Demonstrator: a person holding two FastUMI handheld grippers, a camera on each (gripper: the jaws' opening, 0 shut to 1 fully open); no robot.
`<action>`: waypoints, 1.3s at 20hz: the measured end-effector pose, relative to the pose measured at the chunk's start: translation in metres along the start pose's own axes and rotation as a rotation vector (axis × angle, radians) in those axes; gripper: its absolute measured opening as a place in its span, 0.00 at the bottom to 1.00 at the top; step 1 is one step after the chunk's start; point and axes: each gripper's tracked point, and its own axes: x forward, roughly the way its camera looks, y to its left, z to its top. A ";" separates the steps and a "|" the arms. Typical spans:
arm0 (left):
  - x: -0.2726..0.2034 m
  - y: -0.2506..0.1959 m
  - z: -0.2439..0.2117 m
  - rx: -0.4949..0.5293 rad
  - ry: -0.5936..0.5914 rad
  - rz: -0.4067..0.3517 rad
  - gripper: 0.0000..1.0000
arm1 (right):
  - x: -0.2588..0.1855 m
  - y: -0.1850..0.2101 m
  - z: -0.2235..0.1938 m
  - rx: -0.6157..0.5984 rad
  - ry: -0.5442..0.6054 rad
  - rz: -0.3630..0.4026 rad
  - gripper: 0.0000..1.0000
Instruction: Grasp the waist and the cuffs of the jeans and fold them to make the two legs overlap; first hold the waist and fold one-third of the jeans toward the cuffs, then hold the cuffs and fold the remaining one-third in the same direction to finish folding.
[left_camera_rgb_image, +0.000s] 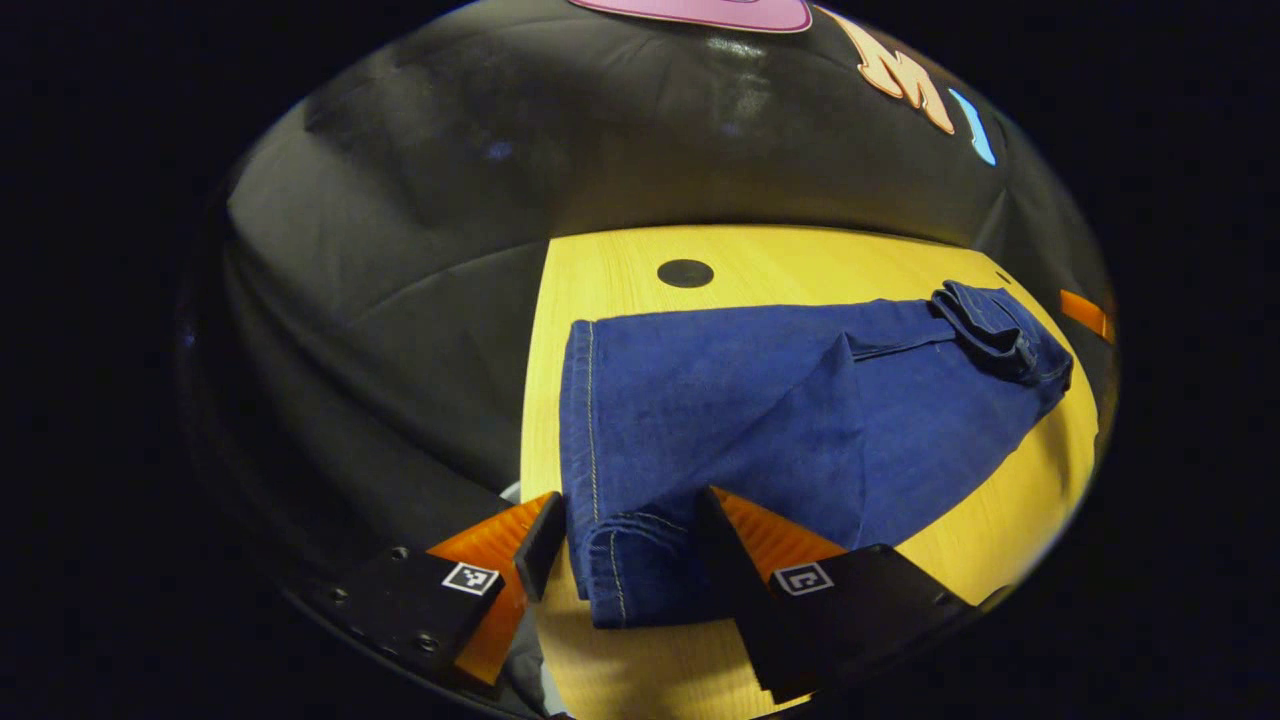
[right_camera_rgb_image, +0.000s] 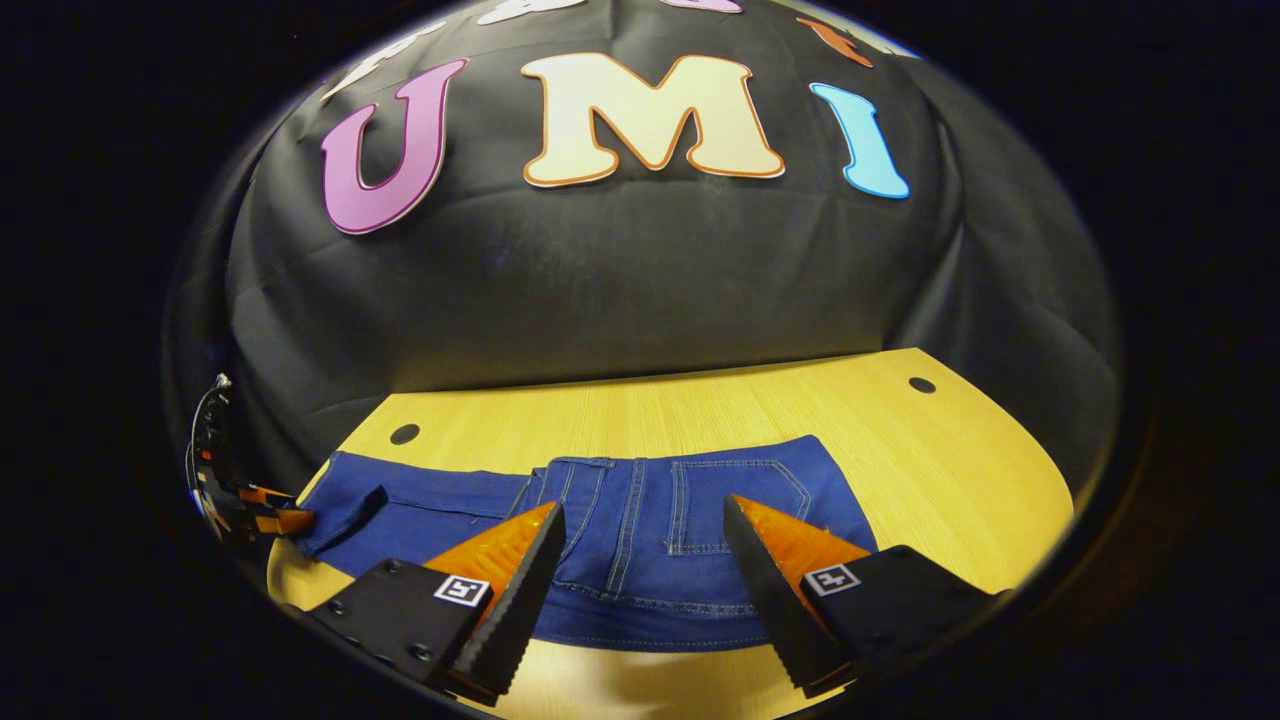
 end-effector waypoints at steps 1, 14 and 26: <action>0.002 -0.003 -0.001 -0.015 -0.008 -0.012 0.87 | 0.001 -0.001 -0.002 0.002 0.004 -0.001 0.98; -0.015 -0.035 0.035 0.102 0.011 0.032 0.00 | -0.020 -0.027 0.037 0.023 -0.087 0.022 0.98; -0.072 -0.146 0.151 -0.004 -0.194 -0.071 0.00 | -0.052 -0.100 0.052 0.033 -0.100 0.040 0.98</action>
